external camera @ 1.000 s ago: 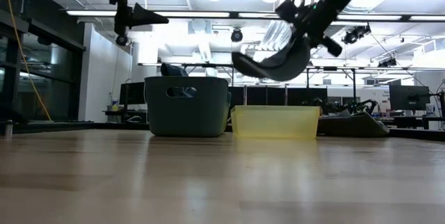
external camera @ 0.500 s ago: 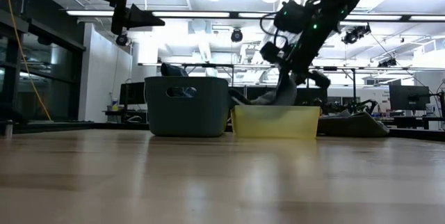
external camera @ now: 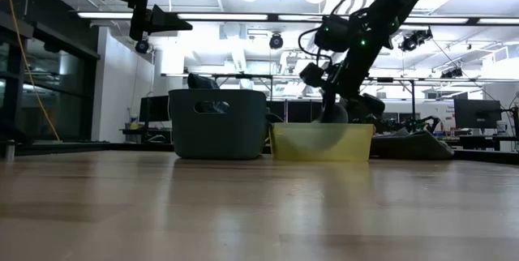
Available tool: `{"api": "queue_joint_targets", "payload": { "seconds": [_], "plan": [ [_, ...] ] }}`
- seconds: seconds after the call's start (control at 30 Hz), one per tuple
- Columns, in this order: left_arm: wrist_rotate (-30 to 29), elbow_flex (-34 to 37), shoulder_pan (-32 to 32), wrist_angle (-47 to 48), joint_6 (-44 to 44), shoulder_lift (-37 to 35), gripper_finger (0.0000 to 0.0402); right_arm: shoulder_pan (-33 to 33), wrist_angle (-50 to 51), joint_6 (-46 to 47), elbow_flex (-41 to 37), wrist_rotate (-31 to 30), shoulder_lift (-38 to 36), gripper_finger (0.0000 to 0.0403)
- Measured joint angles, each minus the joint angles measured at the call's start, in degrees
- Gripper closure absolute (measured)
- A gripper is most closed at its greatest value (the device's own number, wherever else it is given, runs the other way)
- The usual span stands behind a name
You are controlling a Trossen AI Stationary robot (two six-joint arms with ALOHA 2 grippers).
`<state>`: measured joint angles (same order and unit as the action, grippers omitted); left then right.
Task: Pick & Place hat
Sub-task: Put the bottom gray cap into the yellow bin, then put the gray cap into the yellow bin
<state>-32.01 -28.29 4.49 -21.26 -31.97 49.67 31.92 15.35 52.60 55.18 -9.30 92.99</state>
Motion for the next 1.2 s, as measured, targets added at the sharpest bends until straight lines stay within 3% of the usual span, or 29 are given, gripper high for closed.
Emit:
{"api": "queue_joint_targets", "payload": {
  "seconds": [0.2,0.4,0.9,1.2],
  "plan": [
    [0.06,-0.02,0.00,0.00,-0.25,0.00,0.0060,-0.02,0.16,-2.50,0.00,0.31,-1.48,0.0252],
    [0.08,-0.02,0.00,0.00,-1.27,0.00,0.0060,0.49,0.25,-4.38,0.02,1.61,-2.77,0.0201],
    [0.06,-0.02,0.00,-0.04,-1.67,0.00,0.0060,3.45,7.77,-12.44,0.02,-0.15,-12.59,0.0187],
    [0.06,-0.02,0.00,-0.02,-1.92,0.01,0.0060,0.73,10.69,-20.92,0.04,0.74,-19.31,0.0187]
  ]
}}
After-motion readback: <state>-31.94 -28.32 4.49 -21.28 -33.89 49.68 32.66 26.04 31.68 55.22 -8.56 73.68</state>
